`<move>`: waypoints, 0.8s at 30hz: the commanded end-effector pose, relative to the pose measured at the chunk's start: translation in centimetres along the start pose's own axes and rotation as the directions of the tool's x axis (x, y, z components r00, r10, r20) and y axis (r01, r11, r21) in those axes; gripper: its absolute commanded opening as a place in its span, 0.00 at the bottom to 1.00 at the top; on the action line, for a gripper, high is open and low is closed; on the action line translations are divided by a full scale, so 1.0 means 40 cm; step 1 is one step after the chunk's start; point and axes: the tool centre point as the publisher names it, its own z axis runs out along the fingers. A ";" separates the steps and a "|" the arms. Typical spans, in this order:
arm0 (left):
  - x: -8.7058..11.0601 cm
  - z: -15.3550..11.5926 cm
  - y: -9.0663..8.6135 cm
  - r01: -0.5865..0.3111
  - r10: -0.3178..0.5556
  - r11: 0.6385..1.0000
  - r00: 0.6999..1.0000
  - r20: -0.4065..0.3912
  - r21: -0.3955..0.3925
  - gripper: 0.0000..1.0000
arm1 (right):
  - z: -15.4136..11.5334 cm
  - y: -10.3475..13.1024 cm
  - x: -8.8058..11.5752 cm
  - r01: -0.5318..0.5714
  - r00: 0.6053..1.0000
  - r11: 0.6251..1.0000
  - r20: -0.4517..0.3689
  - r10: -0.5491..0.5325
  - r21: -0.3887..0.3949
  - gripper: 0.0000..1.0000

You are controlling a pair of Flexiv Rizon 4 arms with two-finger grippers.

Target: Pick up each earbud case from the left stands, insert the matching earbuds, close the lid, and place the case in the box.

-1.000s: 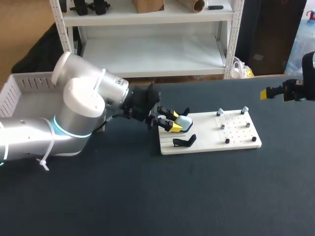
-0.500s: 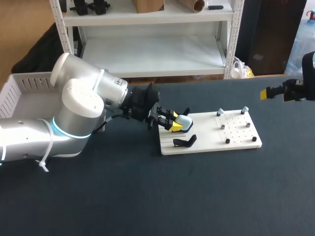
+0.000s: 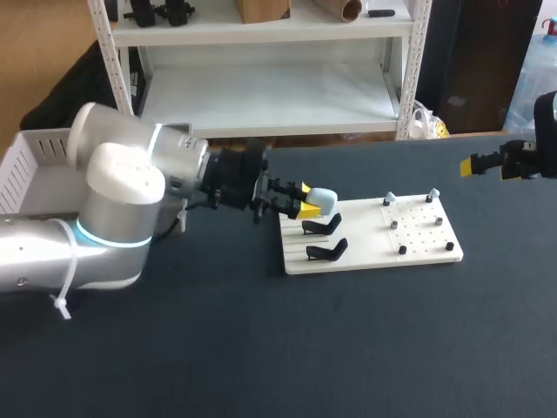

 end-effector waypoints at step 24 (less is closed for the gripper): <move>-0.044 -0.017 -0.063 -0.007 0.016 0.995 0.996 0.087 -0.099 0.00 | 0.000 -0.001 0.000 0.001 1.000 1.000 0.000 -0.001 0.001 1.00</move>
